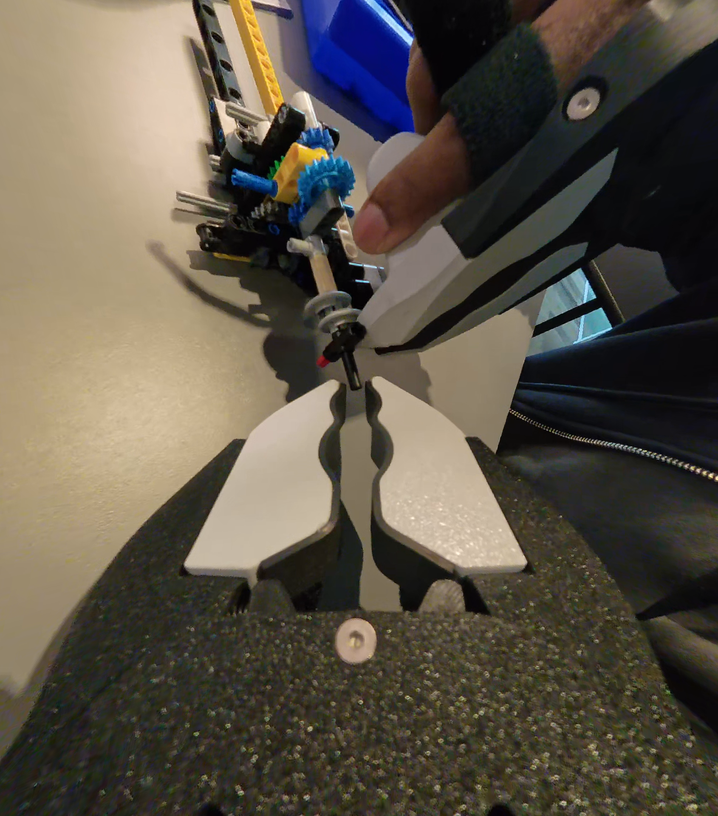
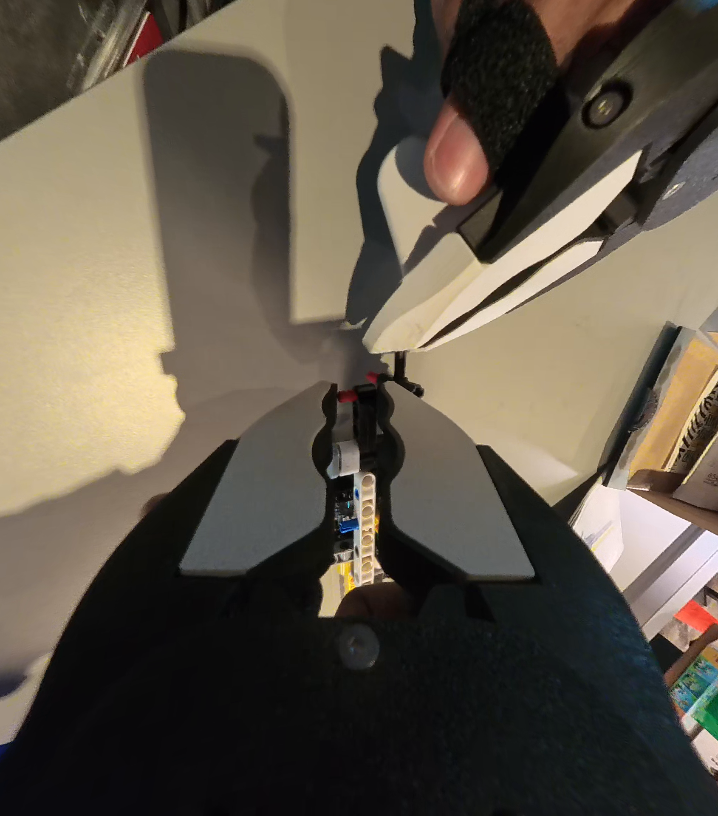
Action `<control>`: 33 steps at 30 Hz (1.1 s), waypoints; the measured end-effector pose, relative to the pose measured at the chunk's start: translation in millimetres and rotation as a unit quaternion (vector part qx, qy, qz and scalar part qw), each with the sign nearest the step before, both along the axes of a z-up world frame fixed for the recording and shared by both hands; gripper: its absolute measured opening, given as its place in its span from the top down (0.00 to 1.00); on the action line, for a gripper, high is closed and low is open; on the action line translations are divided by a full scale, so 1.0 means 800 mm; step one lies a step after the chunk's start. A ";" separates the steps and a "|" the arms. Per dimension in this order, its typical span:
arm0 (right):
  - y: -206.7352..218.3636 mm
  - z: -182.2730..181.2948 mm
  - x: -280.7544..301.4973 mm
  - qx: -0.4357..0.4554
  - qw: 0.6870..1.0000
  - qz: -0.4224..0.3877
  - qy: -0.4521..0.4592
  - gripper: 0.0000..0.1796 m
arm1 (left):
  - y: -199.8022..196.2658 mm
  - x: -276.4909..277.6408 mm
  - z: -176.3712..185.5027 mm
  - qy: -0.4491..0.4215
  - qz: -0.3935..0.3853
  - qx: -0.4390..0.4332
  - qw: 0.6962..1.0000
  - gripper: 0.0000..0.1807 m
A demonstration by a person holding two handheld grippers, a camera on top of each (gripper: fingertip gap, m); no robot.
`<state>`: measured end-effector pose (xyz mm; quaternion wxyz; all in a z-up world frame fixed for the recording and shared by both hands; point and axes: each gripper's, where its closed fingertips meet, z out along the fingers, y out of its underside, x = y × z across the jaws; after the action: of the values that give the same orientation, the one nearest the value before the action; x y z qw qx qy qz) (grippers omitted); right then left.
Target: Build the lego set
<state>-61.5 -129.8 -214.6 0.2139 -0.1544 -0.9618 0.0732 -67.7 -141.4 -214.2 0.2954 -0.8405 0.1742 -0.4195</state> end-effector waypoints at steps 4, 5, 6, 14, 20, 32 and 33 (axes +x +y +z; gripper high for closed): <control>0.000 0.000 0.000 -0.006 1.000 -0.004 0.000 0.91 | 0.002 0.001 0.001 0.001 0.003 0.004 1.000 0.95; 0.000 0.000 -0.001 -0.008 1.000 -0.004 0.000 0.91 | 0.003 0.001 0.001 0.002 0.005 0.005 1.000 0.96; -0.001 -0.001 0.000 -0.010 1.000 -0.005 0.000 0.91 | 0.004 0.001 0.001 0.002 0.006 0.006 1.000 0.97; -0.001 0.001 0.003 -0.022 1.000 -0.015 -0.013 0.87 | 0.004 0.001 0.002 0.009 0.005 0.019 1.000 0.97; -0.002 0.001 0.003 -0.032 0.999 -0.019 -0.018 0.87 | 0.003 0.002 0.003 0.010 0.002 0.022 1.000 0.97; -0.003 0.002 0.001 -0.057 0.998 -0.026 -0.030 0.91 | 0.003 0.002 0.002 0.013 -0.004 0.024 1.000 0.97; -0.003 0.002 0.000 -0.059 0.997 -0.027 -0.031 0.91 | 0.003 0.002 0.002 0.013 -0.004 0.023 1.000 0.97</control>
<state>-61.3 -131.8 -213.0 0.1764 -0.1946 -0.9575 0.1191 -66.1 -138.6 -212.4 0.3109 -0.8383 0.1910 -0.4052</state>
